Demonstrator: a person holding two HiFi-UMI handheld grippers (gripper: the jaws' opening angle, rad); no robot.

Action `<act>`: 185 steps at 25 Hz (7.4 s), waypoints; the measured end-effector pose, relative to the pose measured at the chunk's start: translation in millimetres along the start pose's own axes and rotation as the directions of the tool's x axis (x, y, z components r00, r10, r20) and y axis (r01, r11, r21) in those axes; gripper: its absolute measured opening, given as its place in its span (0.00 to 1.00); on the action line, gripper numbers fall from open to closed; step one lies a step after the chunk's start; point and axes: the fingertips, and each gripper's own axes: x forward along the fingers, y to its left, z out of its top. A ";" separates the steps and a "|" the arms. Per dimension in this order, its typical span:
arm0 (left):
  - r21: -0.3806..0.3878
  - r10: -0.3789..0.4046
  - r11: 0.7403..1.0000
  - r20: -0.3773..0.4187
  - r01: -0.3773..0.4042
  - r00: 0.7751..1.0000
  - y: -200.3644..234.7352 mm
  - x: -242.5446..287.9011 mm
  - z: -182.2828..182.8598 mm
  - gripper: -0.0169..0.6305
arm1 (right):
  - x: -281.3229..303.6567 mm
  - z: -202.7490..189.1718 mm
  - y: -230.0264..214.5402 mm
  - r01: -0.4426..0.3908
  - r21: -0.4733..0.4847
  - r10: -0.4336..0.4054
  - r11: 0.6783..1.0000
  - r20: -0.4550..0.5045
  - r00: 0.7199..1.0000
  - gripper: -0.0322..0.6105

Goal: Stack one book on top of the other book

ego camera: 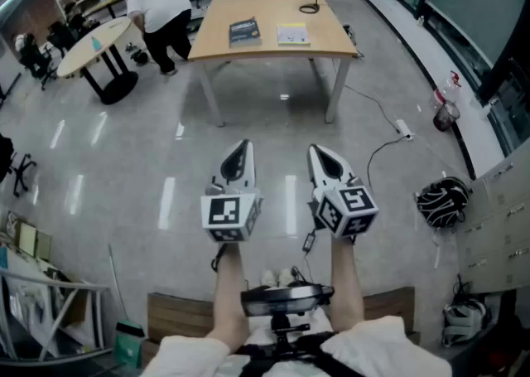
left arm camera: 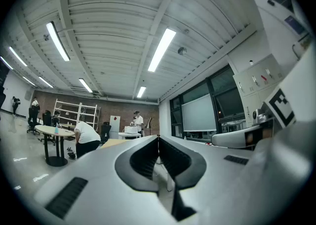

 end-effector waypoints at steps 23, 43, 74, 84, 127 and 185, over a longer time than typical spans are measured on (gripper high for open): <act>-0.272 0.033 0.962 0.041 -0.020 0.999 20.3 115.8 -41.2 0.05 | 71.6 -24.1 -93.4 -0.088 0.039 0.089 0.995 -0.013 0.996 0.05; -0.144 -0.068 0.987 0.016 0.070 0.998 124.0 489.6 -57.9 0.05 | 379.6 30.1 -297.2 0.014 0.013 -0.013 1.000 -0.040 0.999 0.05; -0.270 -0.070 0.962 -0.403 -0.046 0.913 222.2 877.0 -246.5 0.05 | 748.4 1.1 -550.2 -0.008 0.145 0.037 0.989 -0.199 0.979 0.05; -0.247 -0.122 0.968 -0.628 -0.048 0.768 202.7 873.4 -333.1 0.05 | 758.2 -125.6 -569.6 0.147 0.299 0.011 0.943 -0.470 0.883 0.05; -0.180 -0.119 0.983 -0.796 -0.044 0.593 145.6 751.6 -377.5 0.04 | 657.0 -196.9 -504.0 0.160 0.258 0.061 0.953 -0.679 0.731 0.05; -0.680 -0.492 0.718 -0.648 -0.150 0.582 143.0 724.2 -402.5 0.45 | 650.9 -221.2 -528.8 0.161 0.560 0.246 0.813 -0.580 0.776 0.58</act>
